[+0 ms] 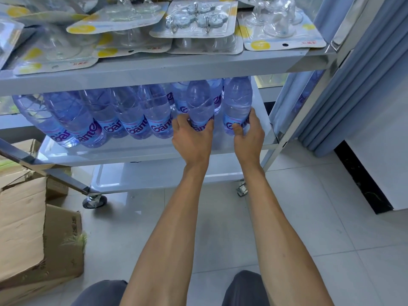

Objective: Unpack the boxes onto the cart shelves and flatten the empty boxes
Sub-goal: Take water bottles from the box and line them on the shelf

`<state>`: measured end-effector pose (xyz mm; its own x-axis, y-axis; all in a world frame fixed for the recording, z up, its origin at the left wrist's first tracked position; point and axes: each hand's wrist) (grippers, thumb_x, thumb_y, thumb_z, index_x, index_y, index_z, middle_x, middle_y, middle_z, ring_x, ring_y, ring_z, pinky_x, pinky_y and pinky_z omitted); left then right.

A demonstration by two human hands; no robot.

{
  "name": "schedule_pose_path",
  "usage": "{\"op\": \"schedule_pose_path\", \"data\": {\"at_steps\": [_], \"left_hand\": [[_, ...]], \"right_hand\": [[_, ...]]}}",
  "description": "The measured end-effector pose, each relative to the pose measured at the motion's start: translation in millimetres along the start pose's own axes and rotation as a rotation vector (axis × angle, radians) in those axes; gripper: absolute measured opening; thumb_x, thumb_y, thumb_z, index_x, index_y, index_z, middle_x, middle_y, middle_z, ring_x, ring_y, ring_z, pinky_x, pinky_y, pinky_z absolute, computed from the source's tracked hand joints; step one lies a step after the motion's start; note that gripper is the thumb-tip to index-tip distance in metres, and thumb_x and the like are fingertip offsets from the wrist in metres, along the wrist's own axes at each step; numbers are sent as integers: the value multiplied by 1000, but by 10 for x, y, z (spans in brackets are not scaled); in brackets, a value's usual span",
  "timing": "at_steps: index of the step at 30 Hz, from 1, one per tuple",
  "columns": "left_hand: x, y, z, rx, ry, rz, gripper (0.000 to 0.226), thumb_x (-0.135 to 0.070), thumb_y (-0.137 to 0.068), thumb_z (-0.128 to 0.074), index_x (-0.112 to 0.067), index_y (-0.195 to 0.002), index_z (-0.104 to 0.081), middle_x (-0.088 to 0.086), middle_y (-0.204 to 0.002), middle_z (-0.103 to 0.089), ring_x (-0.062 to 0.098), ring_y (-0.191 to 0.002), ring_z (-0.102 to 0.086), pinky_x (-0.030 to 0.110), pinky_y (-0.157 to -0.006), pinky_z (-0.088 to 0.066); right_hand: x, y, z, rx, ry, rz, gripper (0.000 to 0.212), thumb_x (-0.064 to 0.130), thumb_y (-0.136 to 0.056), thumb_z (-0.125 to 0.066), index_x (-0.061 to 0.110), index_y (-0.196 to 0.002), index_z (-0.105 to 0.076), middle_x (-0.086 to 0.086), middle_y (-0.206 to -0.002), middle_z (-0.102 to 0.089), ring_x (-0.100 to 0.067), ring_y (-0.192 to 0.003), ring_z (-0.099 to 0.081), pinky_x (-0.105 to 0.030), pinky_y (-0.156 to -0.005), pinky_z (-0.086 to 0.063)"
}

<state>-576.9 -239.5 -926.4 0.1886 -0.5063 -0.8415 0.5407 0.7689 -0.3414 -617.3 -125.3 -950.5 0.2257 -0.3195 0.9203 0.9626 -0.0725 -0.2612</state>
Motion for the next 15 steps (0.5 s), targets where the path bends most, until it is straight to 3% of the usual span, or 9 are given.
{"op": "schedule_pose_path", "data": {"at_steps": [4, 11, 13, 15], "left_hand": [[73, -62, 26, -97, -34, 42, 53, -46, -68, -82, -9, -98, -60, 4, -97, -63, 24, -82, -62, 32, -67, -46], [168, -141, 86, -96, -84, 43, 55, -40, -70, -85, -11, -111, -62, 3, -108, -64, 24, -94, -62, 30, -74, -44], [174, -131, 81, -98, -71, 45, 57, -40, -71, -85, -12, -114, -62, 3, -111, -63, 23, -97, -62, 27, -75, -41], [180, -129, 81, -90, -73, 44, 57, -41, -71, -85, -13, -116, -62, 2, -112, -63, 22, -98, -62, 24, -75, -39]], "right_hand": [[43, 74, -91, 84, -28, 88, 53, 14, -95, -66, 3, -143, -46, -11, -135, -58, -23, -126, -55, -44, -104, -48], [219, 134, -435, 23, -61, 34, 57, 14, -92, -69, 7, -144, -47, -9, -133, -62, -24, -120, -60, -40, -102, -50], [209, 127, -445, 17, -65, 16, 58, 14, -91, -70, 7, -144, -47, -7, -134, -62, -23, -121, -60, -35, -103, -49], [200, 122, -436, 32, -63, 7, 59, 15, -92, -69, 9, -146, -46, -5, -138, -59, -17, -123, -56, -19, -102, -44]]}}
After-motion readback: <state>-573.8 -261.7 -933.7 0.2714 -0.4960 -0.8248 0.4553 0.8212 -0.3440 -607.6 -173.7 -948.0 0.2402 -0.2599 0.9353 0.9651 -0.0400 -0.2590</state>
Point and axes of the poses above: each hand's wrist, its own y-axis away from the middle knuckle, its own z-axis out of the back of the hand, x = y × z
